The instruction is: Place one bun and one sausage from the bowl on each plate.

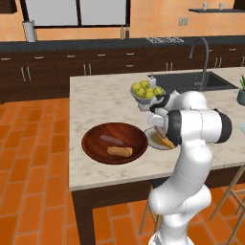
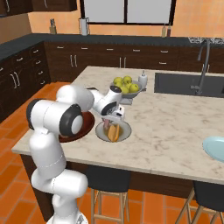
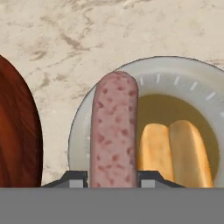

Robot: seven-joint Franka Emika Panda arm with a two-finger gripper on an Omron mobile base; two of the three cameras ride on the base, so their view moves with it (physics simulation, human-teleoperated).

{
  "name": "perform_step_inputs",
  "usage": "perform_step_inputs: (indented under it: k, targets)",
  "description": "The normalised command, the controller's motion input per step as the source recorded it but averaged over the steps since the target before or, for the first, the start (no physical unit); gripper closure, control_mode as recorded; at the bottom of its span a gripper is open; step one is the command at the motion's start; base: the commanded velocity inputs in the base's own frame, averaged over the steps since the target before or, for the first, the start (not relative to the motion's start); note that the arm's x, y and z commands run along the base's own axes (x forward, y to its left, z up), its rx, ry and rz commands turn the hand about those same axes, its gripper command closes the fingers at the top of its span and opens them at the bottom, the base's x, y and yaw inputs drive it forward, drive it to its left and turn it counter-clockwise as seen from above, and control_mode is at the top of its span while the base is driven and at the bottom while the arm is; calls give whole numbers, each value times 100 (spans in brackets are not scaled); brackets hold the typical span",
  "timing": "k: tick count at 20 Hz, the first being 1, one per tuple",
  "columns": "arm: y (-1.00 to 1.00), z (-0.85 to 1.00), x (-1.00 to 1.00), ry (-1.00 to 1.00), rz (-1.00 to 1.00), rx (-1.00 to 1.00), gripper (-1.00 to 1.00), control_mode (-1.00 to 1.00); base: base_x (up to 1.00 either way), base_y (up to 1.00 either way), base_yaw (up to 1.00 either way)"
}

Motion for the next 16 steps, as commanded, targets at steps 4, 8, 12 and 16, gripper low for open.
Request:
perform_step_inputs:
  k: [4,8,12,16]
  targets:
    - [1,-27,0,0,-12,0,100,-100,0,0,0]
    - [12,-35,0,0,-4,0,100,-100,0,0,0]
    - [3,-21,0,0,0,0,100,-100,0,0,0]
    - [0,0,0,0,0,0,-100,-100,0,0,0]
